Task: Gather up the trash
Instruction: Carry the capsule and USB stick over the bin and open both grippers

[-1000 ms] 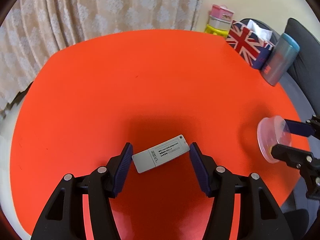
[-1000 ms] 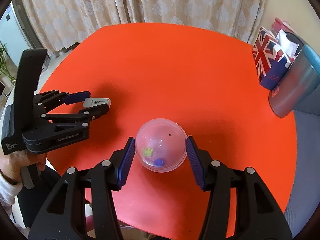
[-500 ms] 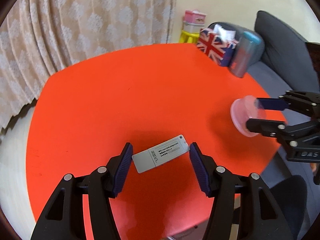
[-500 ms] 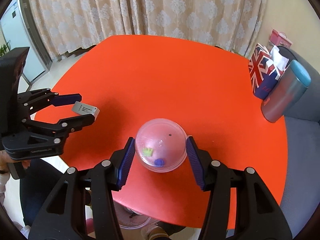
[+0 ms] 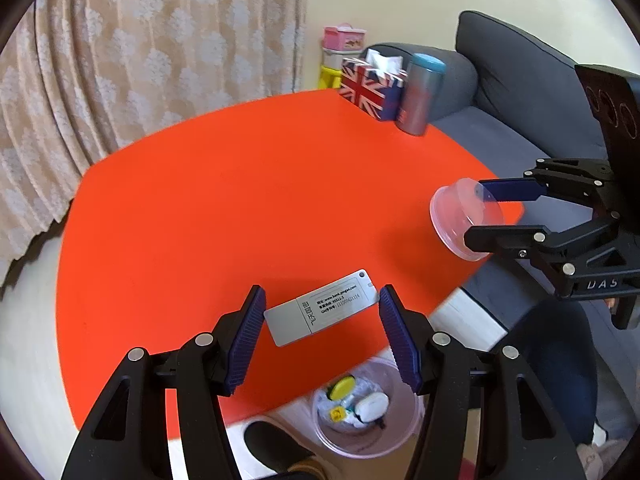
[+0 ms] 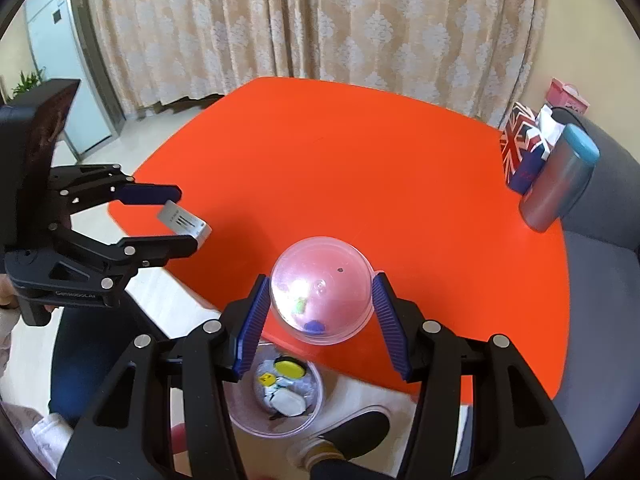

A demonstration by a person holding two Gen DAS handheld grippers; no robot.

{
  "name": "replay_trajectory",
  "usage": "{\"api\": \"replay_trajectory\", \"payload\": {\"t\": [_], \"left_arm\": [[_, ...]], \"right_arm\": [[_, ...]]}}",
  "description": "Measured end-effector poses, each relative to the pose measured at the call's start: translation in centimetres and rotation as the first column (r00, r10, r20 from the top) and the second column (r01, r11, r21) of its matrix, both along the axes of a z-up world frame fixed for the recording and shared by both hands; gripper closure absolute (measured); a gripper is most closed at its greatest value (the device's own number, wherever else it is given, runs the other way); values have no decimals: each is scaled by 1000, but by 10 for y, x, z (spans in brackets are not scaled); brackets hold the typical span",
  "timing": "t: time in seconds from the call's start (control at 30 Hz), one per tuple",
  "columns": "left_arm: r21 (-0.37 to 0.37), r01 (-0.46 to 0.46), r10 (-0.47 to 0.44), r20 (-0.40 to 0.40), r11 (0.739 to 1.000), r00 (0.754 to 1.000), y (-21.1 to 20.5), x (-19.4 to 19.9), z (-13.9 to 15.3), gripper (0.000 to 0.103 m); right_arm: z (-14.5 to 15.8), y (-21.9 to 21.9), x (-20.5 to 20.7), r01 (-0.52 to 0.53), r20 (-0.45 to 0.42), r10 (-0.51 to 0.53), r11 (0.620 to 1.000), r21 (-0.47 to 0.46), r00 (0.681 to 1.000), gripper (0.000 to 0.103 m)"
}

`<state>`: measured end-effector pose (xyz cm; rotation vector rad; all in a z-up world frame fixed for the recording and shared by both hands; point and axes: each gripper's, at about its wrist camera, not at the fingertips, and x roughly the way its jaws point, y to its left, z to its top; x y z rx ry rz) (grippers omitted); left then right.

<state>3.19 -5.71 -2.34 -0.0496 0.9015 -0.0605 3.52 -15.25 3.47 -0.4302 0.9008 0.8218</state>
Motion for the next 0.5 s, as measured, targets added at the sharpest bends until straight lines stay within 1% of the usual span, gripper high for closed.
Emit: {"api": "replay_trajectory", "payload": {"t": [0.23, 0.5], "left_arm": [[5, 35, -34, -20, 999, 999, -13, -22, -8, 46], [-11, 55, -55, -41, 998, 998, -18, -38, -16, 46]], "right_arm": [[-11, -12, -34, -52, -29, 51, 999, -13, 998, 51], [-33, -15, -51, -85, -86, 83, 996, -26, 993, 51]]}}
